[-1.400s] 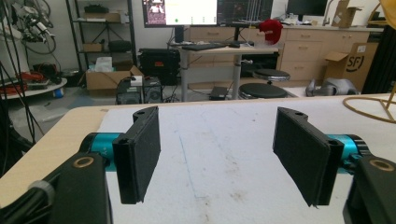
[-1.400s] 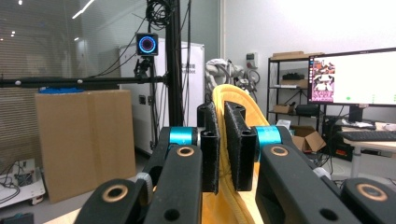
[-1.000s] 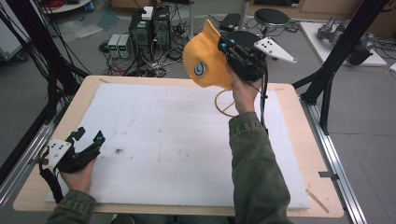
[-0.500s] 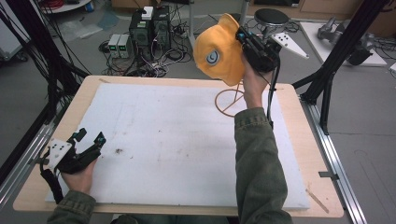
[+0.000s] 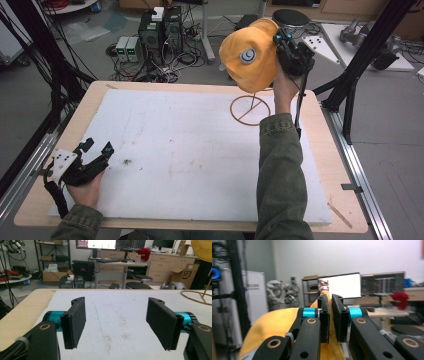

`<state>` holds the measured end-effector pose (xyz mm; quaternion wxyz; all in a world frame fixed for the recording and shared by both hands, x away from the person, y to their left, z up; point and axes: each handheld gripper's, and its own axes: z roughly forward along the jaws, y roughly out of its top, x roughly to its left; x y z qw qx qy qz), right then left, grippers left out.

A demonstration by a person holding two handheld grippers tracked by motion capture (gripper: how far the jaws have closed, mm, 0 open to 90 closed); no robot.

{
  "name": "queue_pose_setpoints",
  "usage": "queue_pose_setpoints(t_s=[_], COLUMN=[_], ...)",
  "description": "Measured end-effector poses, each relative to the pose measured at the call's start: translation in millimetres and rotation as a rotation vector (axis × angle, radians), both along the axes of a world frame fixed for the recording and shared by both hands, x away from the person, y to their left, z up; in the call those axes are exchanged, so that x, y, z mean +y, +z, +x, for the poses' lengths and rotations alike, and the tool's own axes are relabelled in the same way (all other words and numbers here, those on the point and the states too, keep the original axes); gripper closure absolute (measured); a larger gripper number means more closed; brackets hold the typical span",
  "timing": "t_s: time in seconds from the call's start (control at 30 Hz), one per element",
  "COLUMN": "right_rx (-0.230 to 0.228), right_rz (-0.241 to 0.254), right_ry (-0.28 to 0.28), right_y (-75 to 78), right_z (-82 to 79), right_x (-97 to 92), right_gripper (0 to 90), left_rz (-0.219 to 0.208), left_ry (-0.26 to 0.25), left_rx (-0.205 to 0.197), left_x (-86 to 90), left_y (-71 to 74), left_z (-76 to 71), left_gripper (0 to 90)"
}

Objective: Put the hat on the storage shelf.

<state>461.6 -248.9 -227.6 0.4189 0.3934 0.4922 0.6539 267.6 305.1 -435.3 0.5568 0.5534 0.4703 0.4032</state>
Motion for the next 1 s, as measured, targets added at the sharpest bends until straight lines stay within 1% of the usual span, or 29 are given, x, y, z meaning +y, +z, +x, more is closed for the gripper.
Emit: queue_pose_setpoints(t_s=[0.07, 0.13, 0.23, 0.3, 0.37, 0.47, 0.53, 0.63, 0.7, 0.73, 0.77, 0.83, 0.87, 0.9, 1.0], right_rx=[0.007, 0.019, 0.052, 0.066, 0.081, 0.108, 0.129, 0.166, 0.192, 0.216, 0.222, 0.250, 0.258, 0.270, 0.308], right_rz=[0.010, 0.027, 0.025, 0.048, 0.061, 0.059, 0.088, 0.099, 0.110, 0.108, 0.107, 0.112, 0.103, 0.111, 0.104], right_ry=[-0.040, -0.058, -0.111, -0.140, -0.165, -0.219, -0.230, -0.252, -0.273, -0.280, -0.289, -0.282, -0.287, -0.284, -0.288], right_y=[-2.5, -5.4, -12.6, -16.2, -18.5, -22.2, -25.3, -31.5, -36.9, -39.9, -41.5, -45.5, -47.1, -48.6, -53.8], right_z=[3.0, 6.6, 12.9, 16.4, 17.9, 20.6, 21.5, 23.5, 24.3, 25.7, 26.0, 27.0, 27.9, 28.5, 30.2], right_x=[-4.4, -9.0, -14.1, -18.3, -22.4, -31.4, -38.2, -46.6, -50.2, -52.5, -53.4, -56.0, -57.5, -58.7, -60.5], right_gripper=[84.8, 84.8, 84.8, 84.8, 84.8, 84.9, 84.9, 84.9, 84.9, 84.9, 84.9, 85.0, 85.0, 85.0, 85.0], left_rz=[-0.002, -0.010, -0.031, -0.032, -0.033, -0.039, -0.039, -0.040, -0.039, -0.039, -0.045, -0.080, -0.079, -0.074, -0.081], left_ry=[-0.003, -0.002, -0.006, -0.009, -0.012, -0.016, -0.018, -0.023, -0.025, -0.025, -0.028, -0.034, -0.032, -0.029, -0.025], left_rx=[-0.001, 0.001, 0.007, 0.006, 0.007, 0.011, 0.011, 0.006, 0.010, 0.011, 0.015, 0.016, 0.014, 0.012, 0.012], left_x=[-0.5, -0.5, -0.3, -0.1, 0.3, 0.1, -0.8, -2.0, -2.4, -2.4, -2.4, -2.0, -1.9, -2.0, -1.0], left_y=[-0.1, -0.4, -0.8, -0.9, -1.2, -1.9, -2.0, -1.7, -1.9, -2.1, -2.1, -2.2, -2.0, -1.9, -1.9], left_z=[0.1, 0.4, 1.2, 1.4, 2.1, 3.6, 3.7, 3.3, 3.6, 3.7, 3.8, 4.2, 4.3, 4.2, 4.5], left_gripper=[32.4, 32.6, 32.7, 32.7, 32.7, 32.7, 32.8, 32.9, 33.0, 33.0, 33.0, 33.0, 33.0, 32.9, 33.0])
